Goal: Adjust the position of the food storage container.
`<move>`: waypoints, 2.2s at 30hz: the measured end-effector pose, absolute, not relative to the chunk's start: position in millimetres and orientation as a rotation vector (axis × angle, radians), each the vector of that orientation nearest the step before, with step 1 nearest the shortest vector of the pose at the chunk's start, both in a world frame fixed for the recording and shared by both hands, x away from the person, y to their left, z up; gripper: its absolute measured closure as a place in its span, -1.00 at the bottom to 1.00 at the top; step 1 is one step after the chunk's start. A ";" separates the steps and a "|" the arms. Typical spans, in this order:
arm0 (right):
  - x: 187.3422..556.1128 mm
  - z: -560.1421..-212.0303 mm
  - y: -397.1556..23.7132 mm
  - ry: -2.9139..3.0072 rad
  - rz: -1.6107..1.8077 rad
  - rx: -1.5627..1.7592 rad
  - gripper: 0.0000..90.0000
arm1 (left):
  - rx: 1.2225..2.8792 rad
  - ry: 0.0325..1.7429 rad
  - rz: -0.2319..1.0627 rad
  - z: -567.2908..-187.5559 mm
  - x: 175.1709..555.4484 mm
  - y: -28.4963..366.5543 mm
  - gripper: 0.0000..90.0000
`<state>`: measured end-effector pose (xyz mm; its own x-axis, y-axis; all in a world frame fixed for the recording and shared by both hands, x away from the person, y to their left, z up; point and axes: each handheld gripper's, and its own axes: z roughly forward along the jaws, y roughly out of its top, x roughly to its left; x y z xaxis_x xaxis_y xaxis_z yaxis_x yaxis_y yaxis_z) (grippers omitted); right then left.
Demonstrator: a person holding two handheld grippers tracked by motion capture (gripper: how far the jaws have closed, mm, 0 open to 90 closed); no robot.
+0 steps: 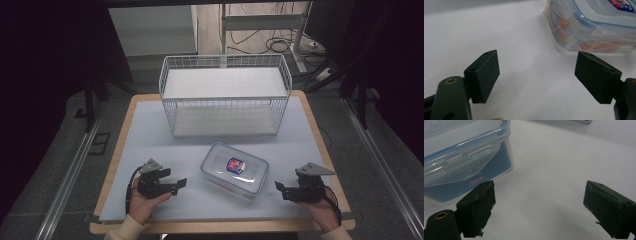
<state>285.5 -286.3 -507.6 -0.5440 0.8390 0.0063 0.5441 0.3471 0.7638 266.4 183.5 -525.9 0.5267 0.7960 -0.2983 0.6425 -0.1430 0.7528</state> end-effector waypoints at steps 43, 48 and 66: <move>268.5 -452.4 -241.1 2.386 1.211 0.990 0.20 | 1.871 1.210 0.199 -523.4 266.2 184.9 -0.56; 268.7 -448.4 -224.5 2.454 1.242 0.918 0.58 | 1.869 1.209 0.200 -523.2 265.8 185.6 -0.55; 248.3 -482.5 -166.7 2.734 1.094 0.645 1.00 | 1.877 1.211 0.195 -525.5 266.4 184.7 -0.55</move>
<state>248.3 -166.7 -482.5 -0.9008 0.4323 0.0402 0.3407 0.6465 0.6826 266.4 184.7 -525.5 0.5142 0.8016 -0.3049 0.6653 -0.1485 0.7316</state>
